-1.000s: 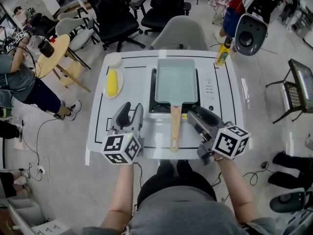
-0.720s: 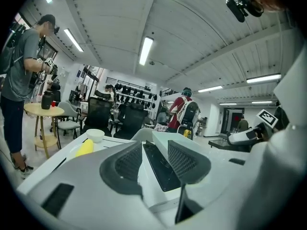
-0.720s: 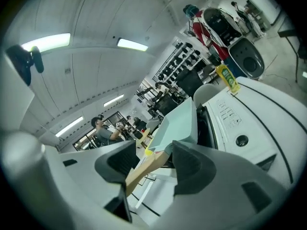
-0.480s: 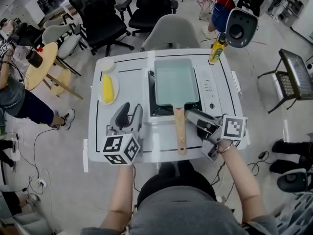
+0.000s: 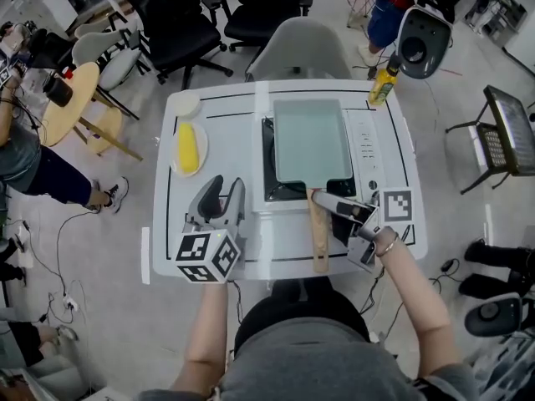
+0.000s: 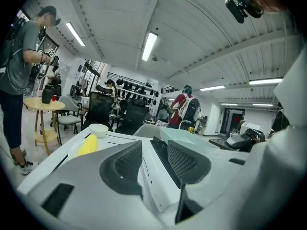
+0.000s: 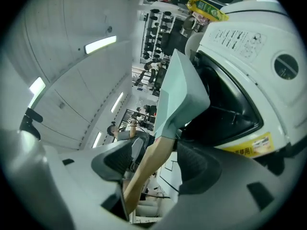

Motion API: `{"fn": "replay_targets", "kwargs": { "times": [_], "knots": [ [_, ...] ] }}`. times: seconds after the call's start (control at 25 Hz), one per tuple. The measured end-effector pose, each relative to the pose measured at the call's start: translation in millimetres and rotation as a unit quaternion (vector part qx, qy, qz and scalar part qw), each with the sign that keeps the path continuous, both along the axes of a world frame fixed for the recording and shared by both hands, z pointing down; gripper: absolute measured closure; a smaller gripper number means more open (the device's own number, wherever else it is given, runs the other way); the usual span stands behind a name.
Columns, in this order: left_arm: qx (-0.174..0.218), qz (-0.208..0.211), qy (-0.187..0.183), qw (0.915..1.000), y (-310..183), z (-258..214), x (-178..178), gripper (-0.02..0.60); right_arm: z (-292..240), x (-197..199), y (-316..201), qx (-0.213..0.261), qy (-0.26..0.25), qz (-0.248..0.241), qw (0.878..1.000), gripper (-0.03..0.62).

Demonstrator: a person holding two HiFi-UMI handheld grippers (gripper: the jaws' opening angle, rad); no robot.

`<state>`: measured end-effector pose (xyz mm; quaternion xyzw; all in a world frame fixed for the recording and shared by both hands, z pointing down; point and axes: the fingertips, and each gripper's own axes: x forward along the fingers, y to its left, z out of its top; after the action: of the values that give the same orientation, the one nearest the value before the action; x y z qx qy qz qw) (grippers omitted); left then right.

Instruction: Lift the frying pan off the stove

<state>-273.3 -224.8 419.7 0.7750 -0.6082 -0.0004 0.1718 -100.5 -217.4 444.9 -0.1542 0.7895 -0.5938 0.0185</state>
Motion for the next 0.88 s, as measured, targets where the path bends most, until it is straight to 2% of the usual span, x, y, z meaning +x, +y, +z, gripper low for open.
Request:
{"fn": "replay_targets", "kwargs": {
  "times": [0.52, 0.76, 0.88],
  "knots": [
    [-0.019, -0.004, 0.002, 0.9998, 2.9, 8.9, -1.5, 0.425, 12.7, -23.4, -12.0, -0.044, -0.024, -0.038, 0.998, 0.342],
    [-0.028, -0.004, 0.009, 0.9996, 12.8, 10.2, 2.6, 0.425, 12.8, -29.6, -14.3, -0.042, -0.026, -0.048, 0.998, 0.398],
    [-0.03, -0.002, 0.009, 0.9995, 16.9, 10.2, 6.0, 0.425, 12.8, -30.2, -15.2, -0.041, -0.025, -0.05, 0.998, 0.399]
  ]
}}
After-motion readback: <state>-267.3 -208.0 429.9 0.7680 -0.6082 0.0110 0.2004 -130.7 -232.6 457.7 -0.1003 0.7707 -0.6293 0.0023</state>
